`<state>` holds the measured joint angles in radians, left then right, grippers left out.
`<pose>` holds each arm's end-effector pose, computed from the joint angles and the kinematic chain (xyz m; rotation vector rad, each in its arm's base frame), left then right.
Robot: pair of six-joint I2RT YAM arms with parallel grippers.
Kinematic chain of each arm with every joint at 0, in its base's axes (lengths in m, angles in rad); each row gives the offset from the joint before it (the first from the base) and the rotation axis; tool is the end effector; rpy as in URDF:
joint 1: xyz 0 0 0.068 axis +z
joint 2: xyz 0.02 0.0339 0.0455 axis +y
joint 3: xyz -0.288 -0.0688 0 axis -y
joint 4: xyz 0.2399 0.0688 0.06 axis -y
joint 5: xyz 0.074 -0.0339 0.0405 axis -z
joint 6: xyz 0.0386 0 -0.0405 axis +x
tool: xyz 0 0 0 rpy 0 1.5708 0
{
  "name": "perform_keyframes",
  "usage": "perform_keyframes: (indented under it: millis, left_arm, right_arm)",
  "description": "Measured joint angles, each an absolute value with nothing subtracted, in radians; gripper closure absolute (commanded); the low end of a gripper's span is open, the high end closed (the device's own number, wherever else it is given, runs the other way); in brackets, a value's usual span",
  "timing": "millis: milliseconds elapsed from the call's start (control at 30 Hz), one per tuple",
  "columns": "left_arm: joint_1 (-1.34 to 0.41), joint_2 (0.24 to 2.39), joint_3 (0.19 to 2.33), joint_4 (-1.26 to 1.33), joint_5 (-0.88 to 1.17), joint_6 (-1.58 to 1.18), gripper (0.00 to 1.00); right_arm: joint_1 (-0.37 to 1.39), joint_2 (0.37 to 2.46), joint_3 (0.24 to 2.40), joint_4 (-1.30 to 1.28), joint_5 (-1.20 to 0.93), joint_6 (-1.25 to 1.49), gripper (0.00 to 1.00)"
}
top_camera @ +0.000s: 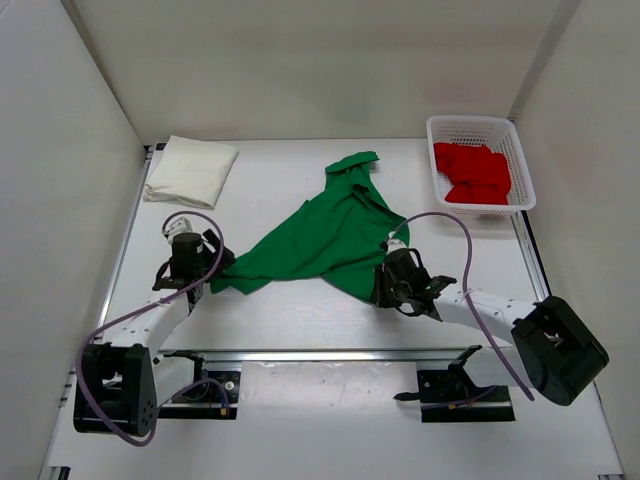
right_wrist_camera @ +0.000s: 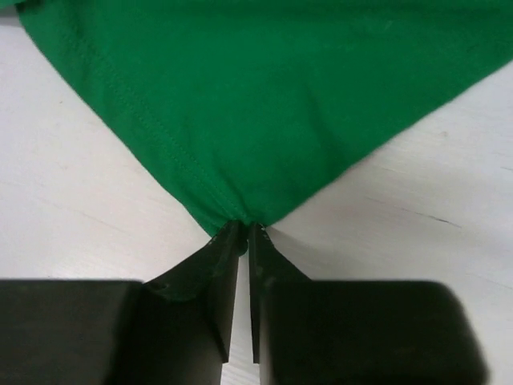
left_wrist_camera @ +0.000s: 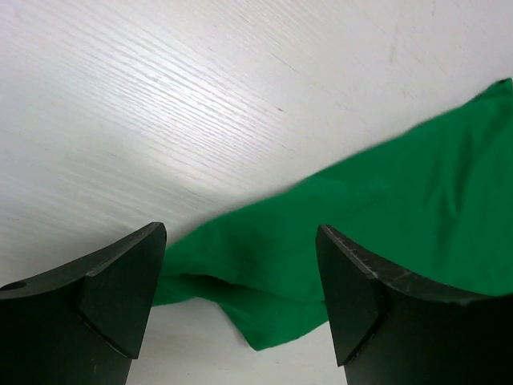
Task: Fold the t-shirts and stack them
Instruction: Flatten out the tshirt
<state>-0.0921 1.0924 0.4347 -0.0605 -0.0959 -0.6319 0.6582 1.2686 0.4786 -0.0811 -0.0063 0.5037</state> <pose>0.1981 -0.0146 0.1960 -0.6612 2.2023 -0.2666 0.1725 0.1337 0.1741 -0.1968 2.5049 0.5097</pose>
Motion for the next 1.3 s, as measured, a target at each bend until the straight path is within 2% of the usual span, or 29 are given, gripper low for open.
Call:
perform_keyframes:
  millis: [67,133,333,667,833,933,1100,1300]
  left_arm:
    - [-0.071,1.09,0.434,-0.061,-0.096,-0.641,0.16]
    - [-0.07,1.068,0.427,-0.06,-0.096,-0.654,0.23]
    - [-0.055,0.991,0.407,-0.081,-0.064,-0.661,0.21]
    - [-0.047,1.005,0.464,-0.176,-0.075,-0.589,0.2]
    - [-0.086,1.107,0.529,-0.167,-0.063,-0.553,0.21]
    - [-0.107,1.161,0.534,-0.17,-0.073,-0.543,0.2]
    - [-0.152,1.246,0.59,-0.161,-0.05,-0.53,0.17]
    - [-0.311,1.452,0.617,-0.036,0.064,-0.546,0.13]
  right_arm:
    - [0.649,1.268,0.477,-0.082,-0.003,0.498,1.0]
    - [0.636,1.264,0.472,-0.08,-0.006,0.493,1.0]
    - [0.559,1.171,0.426,-0.117,-0.006,0.488,1.0]
    - [0.495,0.693,0.424,-0.381,0.011,0.539,1.0]
    - [0.294,0.572,0.53,-0.478,-0.004,0.511,1.0]
    - [0.202,0.538,0.598,-0.532,0.013,0.481,1.0]
    - [0.201,0.534,0.698,-0.572,0.071,0.428,1.0]
    - [0.219,0.599,0.655,-0.526,0.024,0.411,1.0]
